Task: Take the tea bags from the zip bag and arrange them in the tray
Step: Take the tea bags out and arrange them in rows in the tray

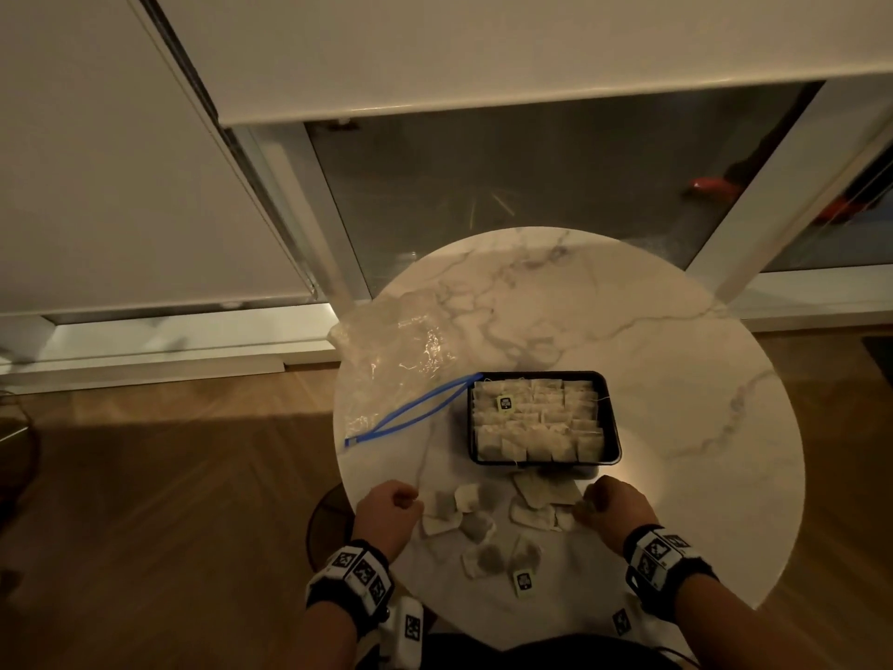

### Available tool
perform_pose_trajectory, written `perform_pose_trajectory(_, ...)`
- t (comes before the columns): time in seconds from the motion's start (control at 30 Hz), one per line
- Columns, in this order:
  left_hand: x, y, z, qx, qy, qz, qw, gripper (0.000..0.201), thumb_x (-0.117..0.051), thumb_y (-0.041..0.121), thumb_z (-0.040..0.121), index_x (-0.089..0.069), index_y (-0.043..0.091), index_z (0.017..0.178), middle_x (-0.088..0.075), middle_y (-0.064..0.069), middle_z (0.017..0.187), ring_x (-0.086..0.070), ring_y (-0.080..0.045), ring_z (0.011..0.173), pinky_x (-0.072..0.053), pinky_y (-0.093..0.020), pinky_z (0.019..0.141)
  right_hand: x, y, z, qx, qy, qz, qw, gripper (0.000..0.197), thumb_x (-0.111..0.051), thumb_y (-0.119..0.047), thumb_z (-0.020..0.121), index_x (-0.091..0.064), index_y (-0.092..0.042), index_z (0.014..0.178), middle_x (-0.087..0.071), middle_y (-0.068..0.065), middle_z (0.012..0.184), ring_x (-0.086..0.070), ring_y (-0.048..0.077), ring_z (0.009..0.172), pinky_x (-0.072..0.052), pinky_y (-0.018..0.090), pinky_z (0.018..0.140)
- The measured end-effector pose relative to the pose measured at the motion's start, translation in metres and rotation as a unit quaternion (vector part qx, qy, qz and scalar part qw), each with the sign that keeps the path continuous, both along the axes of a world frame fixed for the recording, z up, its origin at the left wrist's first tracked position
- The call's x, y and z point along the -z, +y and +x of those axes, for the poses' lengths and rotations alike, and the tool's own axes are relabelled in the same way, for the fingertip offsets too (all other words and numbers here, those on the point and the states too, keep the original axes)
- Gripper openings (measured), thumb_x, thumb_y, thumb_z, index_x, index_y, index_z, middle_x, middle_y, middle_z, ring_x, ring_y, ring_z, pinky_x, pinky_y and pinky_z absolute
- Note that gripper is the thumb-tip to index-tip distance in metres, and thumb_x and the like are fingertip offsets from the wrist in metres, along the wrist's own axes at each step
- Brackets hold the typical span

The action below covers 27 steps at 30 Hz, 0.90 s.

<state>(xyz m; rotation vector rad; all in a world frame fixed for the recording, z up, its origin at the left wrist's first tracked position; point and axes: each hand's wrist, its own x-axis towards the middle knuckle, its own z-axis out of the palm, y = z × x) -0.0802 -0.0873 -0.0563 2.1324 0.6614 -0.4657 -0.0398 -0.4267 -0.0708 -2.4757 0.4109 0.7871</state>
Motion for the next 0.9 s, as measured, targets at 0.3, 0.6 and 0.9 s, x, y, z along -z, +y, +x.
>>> perform_pose_trajectory(0.3, -0.008, -0.012, 0.007, 0.083, -0.018, 0.004, 0.996, 0.015, -0.071, 0.02, 0.087, -0.07, 0.02, 0.102, -0.065, 0.003, 0.095, -0.062, -0.012, 0.09, -0.048, -0.022, 0.08, -0.002, 0.007, -0.011, 0.097, 0.029, 0.052, 0.994, 0.034, -0.083, -0.041, 0.068, -0.06, -0.029, 0.09, -0.07, 0.0, 0.091, -0.068, 0.021, 0.082, -0.058, 0.035, 0.079)
perform_pose_trajectory(0.6, -0.014, -0.015, 0.011, 0.118, -0.038, -0.001, 0.992, 0.015, -0.067, 0.018, 0.089, -0.071, 0.02, 0.103, -0.064, 0.006, 0.095, -0.061, -0.011, 0.09, -0.048, -0.021, 0.079, -0.012, 0.035, -0.005, 0.135, 0.026, 0.024, 0.99, 0.043, -0.07, -0.057, 0.076, -0.057, -0.021, 0.095, -0.063, 0.0, 0.091, -0.061, 0.018, 0.082, -0.045, 0.026, 0.067)
perform_pose_trajectory(0.9, -0.021, -0.004, 0.013, 0.091, -0.077, -0.015, 0.993, 0.007, -0.073, 0.018, 0.087, -0.07, 0.023, 0.091, -0.068, 0.007, 0.092, -0.063, -0.01, 0.089, -0.046, -0.019, 0.078, -0.004, 0.036, -0.003, 0.221, 0.033, 0.072, 0.972, 0.015, -0.072, -0.034, 0.081, -0.069, -0.021, 0.076, -0.069, 0.002, 0.082, -0.064, 0.022, 0.078, -0.053, 0.03, 0.075)
